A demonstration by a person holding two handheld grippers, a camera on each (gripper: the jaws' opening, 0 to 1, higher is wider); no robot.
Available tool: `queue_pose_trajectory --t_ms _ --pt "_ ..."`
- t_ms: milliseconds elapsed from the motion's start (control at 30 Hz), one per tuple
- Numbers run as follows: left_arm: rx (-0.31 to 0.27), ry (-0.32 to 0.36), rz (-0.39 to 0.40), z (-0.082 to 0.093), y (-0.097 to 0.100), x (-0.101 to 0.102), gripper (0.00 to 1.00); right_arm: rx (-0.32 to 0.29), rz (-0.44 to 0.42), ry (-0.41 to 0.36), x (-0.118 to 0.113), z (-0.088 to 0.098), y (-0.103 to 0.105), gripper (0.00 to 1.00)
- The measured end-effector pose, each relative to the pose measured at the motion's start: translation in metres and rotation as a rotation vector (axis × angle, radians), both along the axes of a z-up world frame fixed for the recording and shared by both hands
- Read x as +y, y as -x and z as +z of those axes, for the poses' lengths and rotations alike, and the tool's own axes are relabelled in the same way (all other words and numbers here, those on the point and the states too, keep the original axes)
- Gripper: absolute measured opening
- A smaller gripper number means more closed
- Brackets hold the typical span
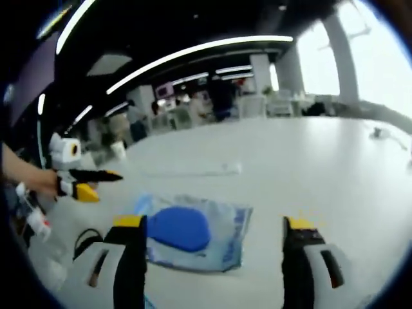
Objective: Arrange the tabletop items into an orderly group along one side of the table until the central work area is clear of visible clutter.
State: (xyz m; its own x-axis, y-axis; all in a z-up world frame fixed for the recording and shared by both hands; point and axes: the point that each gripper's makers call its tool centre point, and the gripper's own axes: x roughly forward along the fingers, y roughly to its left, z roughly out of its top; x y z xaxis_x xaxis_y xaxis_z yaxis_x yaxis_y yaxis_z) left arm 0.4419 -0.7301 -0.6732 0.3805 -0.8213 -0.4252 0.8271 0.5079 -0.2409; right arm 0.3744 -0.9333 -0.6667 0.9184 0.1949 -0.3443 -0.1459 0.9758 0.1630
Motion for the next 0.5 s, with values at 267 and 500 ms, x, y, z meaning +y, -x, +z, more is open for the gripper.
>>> queue_pose_trajectory --t_ms 267,500 --pt "-0.085 -0.011 0.020 0.028 0.002 0.023 0.99 -0.021 0.055 0.009 0.022 0.023 0.011 1.00" --pt "-0.087 0.097 0.117 0.065 0.010 0.056 0.99 -0.068 0.129 0.006 0.055 0.057 0.022 0.94"
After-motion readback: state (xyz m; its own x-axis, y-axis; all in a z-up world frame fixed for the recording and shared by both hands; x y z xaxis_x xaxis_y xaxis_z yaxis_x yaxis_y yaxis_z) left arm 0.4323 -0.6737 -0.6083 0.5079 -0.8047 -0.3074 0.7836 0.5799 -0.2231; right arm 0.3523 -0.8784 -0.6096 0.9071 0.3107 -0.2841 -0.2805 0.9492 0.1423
